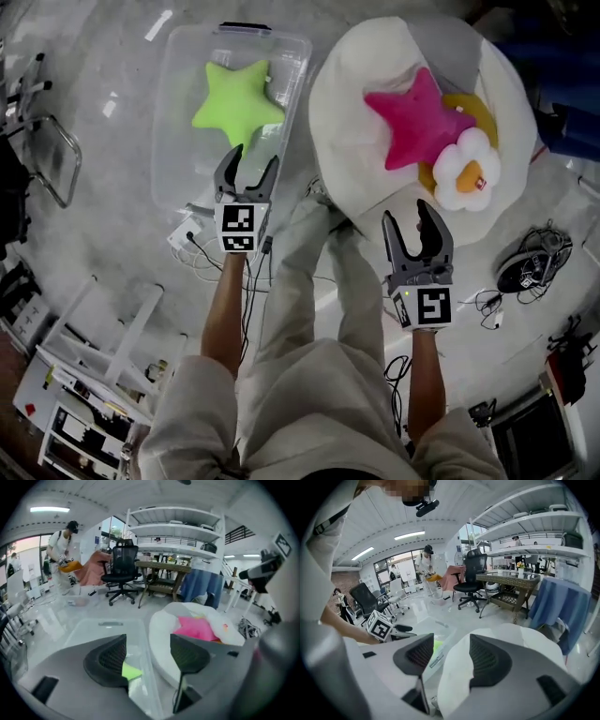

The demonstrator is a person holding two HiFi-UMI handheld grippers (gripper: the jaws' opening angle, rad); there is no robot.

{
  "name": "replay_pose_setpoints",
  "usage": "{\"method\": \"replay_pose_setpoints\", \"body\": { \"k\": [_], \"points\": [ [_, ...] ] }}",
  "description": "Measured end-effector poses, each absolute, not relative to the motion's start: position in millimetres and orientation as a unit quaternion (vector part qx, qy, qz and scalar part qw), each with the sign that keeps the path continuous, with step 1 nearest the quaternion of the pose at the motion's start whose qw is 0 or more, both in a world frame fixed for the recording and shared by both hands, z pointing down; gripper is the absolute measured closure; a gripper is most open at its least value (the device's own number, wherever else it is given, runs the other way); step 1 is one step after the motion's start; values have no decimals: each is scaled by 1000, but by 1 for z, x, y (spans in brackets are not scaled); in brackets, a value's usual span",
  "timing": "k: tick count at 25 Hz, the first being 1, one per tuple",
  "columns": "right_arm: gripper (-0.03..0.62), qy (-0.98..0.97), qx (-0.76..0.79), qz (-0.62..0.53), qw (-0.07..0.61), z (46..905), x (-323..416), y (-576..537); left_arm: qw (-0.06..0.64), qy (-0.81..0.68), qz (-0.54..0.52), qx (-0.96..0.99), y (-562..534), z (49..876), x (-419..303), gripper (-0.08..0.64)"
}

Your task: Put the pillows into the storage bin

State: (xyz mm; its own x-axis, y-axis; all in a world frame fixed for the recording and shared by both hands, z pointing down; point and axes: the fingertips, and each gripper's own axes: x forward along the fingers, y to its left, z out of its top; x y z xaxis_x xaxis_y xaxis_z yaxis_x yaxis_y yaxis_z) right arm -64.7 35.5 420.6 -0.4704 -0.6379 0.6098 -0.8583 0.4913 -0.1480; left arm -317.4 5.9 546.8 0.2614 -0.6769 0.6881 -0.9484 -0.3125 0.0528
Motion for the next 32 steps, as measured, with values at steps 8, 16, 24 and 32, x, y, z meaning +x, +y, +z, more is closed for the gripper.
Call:
{"method": "replay_pose_setpoints", "body": {
  "k": [8, 16, 24, 32],
  "points": [
    [359, -783, 524, 245, 230, 437, 8, 42, 208, -412, 268, 846, -11, 518, -162, 285],
    [359, -727, 593, 272, 213, 449, 104, 77, 198, -301, 297, 884, 9, 540, -37, 285],
    [359, -680, 642, 294, 197, 466, 191, 126, 207, -218, 328, 895, 38, 590, 83, 285],
    [364, -680, 641, 307, 183, 481, 236, 160, 229, -172, 355, 890, 56, 637, 176, 285]
  ]
}}
